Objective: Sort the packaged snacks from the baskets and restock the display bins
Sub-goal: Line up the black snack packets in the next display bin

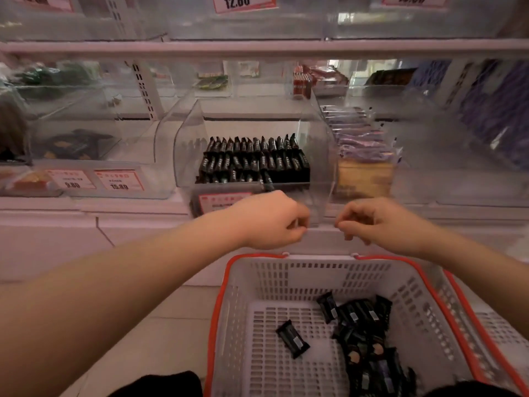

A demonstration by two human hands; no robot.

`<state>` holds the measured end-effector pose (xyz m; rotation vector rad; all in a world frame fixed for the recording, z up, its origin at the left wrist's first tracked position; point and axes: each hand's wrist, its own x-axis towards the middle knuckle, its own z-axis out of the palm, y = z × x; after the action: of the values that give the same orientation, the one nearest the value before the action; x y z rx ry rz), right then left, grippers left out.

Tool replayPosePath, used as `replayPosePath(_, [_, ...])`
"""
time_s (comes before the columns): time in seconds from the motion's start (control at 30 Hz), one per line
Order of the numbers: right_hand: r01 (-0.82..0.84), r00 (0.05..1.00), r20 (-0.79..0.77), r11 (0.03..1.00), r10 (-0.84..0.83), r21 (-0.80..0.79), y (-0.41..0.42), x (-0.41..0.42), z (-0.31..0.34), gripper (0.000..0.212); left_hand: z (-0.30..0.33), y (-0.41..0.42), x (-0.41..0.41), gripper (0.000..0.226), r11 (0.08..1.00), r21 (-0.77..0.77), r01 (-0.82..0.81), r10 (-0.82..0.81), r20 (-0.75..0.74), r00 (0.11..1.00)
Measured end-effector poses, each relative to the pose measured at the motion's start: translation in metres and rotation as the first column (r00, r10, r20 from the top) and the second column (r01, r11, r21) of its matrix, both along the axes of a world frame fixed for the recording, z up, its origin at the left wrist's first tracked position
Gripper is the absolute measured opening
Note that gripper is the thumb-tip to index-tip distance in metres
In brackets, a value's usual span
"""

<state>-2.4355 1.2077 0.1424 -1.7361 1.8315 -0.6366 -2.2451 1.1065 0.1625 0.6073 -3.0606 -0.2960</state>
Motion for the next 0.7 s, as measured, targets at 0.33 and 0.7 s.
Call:
replayPosePath(0.33, [0.123, 0.986, -0.154, 0.870, -0.055, 0.477, 0.082, -0.083, -0.176, 0.014, -0.203, 0.052, -0.086, 0.022, 0.942, 0.332, -0.042, -0.126, 0.467, 0.875])
replayPosePath(0.7, [0.012, 0.990, -0.104, 0.686, 0.092, 0.727, 0.100, -0.084, -0.337, 0.030, -0.360, 0.065, -0.060, 0.029, 0.749, 0.415, -0.517, 0.160, 0.644, 0.748])
